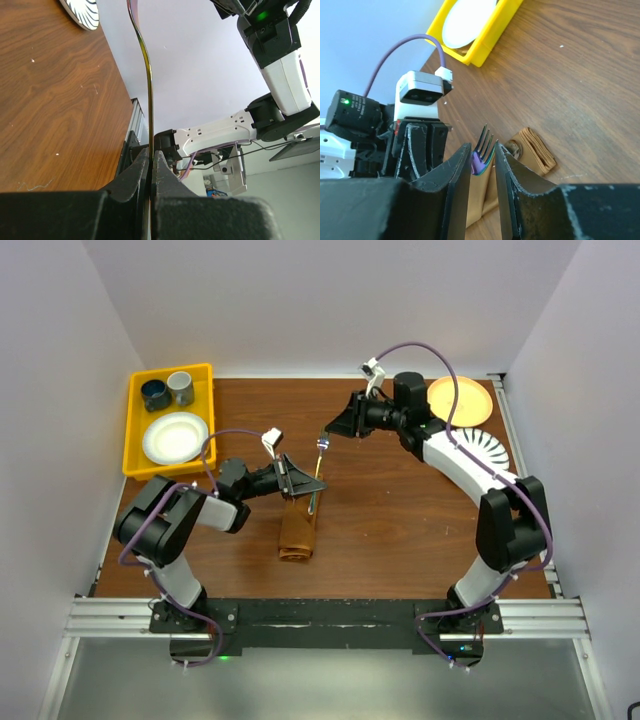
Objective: Fold the napkin into a case and place the utensils inside
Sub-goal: Pass from the left arm to the right
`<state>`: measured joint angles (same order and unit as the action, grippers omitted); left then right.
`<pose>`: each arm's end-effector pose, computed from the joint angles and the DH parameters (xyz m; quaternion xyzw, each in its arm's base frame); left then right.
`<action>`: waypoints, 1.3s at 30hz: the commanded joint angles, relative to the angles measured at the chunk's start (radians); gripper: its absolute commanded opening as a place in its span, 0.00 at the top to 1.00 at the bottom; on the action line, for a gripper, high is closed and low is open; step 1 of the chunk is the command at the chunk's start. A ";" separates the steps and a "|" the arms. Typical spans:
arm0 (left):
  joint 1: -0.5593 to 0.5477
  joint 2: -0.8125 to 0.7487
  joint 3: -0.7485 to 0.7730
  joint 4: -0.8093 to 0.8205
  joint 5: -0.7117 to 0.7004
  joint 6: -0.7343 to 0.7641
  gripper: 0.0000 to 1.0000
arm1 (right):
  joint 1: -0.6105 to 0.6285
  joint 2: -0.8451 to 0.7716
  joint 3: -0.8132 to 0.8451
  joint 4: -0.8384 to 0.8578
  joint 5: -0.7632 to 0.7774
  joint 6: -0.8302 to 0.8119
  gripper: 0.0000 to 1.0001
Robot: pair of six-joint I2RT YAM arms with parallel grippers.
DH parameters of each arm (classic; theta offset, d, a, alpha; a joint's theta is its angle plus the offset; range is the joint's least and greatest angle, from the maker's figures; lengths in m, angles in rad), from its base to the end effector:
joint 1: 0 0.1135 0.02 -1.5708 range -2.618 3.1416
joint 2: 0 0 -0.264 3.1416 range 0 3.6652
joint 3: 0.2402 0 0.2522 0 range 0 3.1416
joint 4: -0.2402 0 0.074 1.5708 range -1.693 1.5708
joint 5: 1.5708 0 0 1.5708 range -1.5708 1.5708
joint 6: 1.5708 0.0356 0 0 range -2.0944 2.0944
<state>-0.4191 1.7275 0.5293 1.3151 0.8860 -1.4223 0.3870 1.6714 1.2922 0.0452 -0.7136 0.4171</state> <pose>0.2647 -0.1481 0.1792 -0.0079 0.6805 -0.7098 0.1818 0.3539 0.1694 0.3081 -0.1910 0.7665 0.4745 0.3885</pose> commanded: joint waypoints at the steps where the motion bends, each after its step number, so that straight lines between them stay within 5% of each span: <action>1: 0.005 0.006 -0.003 0.371 -0.005 -0.015 1.00 | 0.004 0.021 0.032 0.094 -0.063 0.042 0.68; 10: 0.005 -0.003 -0.009 0.381 -0.004 -0.021 1.00 | -0.002 0.025 0.041 0.036 0.009 0.000 0.54; 39: -0.004 -0.006 -0.011 0.429 -0.009 -0.067 1.00 | -0.019 0.070 -0.004 0.208 -0.093 0.081 0.55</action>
<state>-0.4194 1.7351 0.5251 1.3064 0.8783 -1.4662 0.3679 1.7370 1.2915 0.1818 -0.7792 0.4896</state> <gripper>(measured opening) 0.040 0.446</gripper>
